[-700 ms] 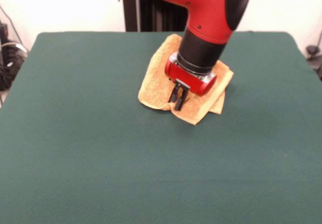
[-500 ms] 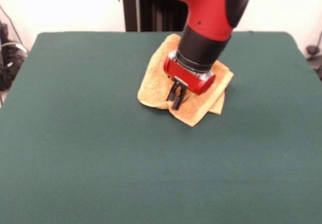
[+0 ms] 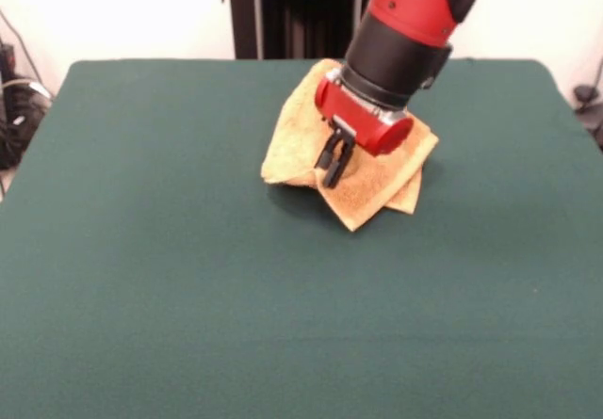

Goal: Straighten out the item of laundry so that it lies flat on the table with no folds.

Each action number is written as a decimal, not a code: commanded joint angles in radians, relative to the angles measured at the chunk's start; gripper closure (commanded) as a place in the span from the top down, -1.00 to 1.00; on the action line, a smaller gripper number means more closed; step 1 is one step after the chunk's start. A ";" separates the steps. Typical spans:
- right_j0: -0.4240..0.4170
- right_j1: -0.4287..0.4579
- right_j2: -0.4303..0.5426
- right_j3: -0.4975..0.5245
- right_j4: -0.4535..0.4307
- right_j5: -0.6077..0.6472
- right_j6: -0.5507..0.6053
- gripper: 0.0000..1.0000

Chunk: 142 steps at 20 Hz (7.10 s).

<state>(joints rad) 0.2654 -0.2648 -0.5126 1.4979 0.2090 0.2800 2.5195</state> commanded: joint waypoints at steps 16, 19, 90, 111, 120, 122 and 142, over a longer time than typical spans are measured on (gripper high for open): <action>0.282 0.038 -0.575 -0.026 0.031 0.191 0.201 -1.00; 0.296 0.026 -0.594 -0.014 0.031 0.211 0.191 -1.00; -0.086 -0.151 0.104 0.130 -0.286 -0.531 0.058 -1.00; -0.223 -0.366 0.278 0.307 -0.310 0.001 -0.013 1.00; -0.244 -0.239 0.318 0.349 -0.286 -0.018 0.086 1.00; -0.236 -0.221 0.323 0.354 -0.280 -0.062 0.114 1.00; 0.189 -0.051 -0.181 0.224 0.043 -0.379 0.158 1.00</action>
<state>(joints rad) 0.4298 -0.3281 -0.5765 1.7652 0.1568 -0.0817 2.5199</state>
